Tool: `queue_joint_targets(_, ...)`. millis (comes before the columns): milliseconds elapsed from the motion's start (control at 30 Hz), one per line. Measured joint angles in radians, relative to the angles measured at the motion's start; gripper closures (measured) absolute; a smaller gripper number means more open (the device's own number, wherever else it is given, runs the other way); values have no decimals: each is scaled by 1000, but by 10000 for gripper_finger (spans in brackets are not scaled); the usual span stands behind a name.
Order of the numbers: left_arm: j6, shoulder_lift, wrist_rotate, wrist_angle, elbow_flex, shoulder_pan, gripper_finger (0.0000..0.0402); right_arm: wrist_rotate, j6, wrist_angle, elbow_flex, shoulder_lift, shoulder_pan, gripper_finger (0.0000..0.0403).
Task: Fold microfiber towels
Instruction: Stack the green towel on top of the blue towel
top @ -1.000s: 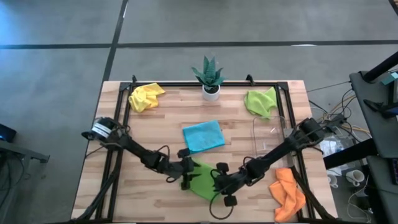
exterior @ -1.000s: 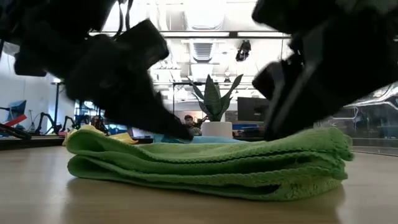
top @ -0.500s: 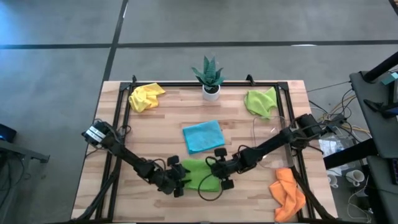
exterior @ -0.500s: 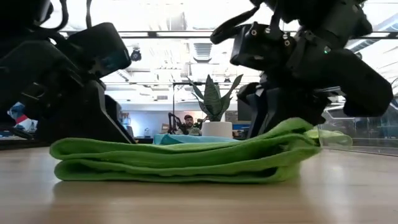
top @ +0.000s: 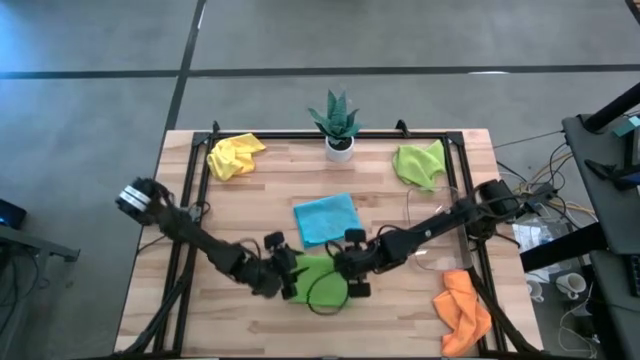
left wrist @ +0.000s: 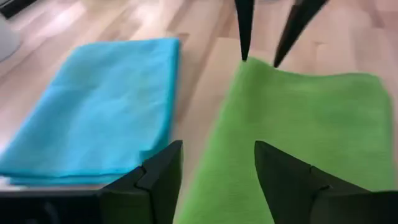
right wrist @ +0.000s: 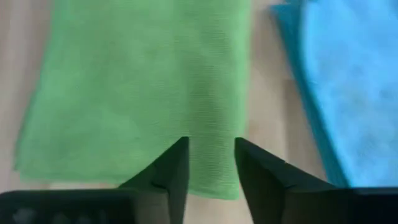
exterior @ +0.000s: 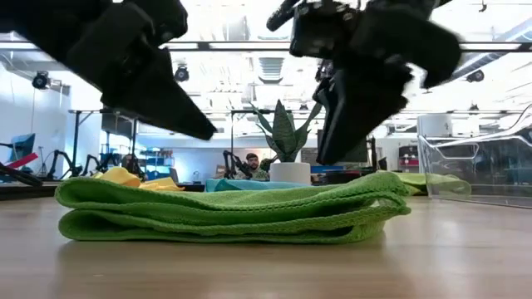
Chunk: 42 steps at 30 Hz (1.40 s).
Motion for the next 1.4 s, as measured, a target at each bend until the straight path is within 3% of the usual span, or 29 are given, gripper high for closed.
queue_joint_targets(100, 25, -63, 102, -83, -37, 67, 202, 0, 66, -23, -3, -7, -32, 236)
queue_joint_targets(233, 59, -100, 183, -74, -103, 141, 164, -36, 155, -28, -5, -12, -70, 187)
queue_joint_targets(433, 88, -70, 374, 42, -164, 194, 132, -136, 188, -11, -14, -11, -91, 164)
queue_joint_targets(733, 100, 31, 397, 120, -159, 196, 130, -191, 222, 14, -59, 34, -105, 183)
queue_joint_targets(967, 85, 29, 438, 107, -146, 196, 130, -232, 171, 9, -56, 83, -105, 201)
queue_joint_targets(1233, 183, -105, 476, 52, -147, 235, 130, -226, 118, -1, -59, 77, -106, 266)
queue_joint_targets(1400, 184, -62, 488, 63, -147, 280, 130, -206, 94, -6, -59, 78, -107, 309)
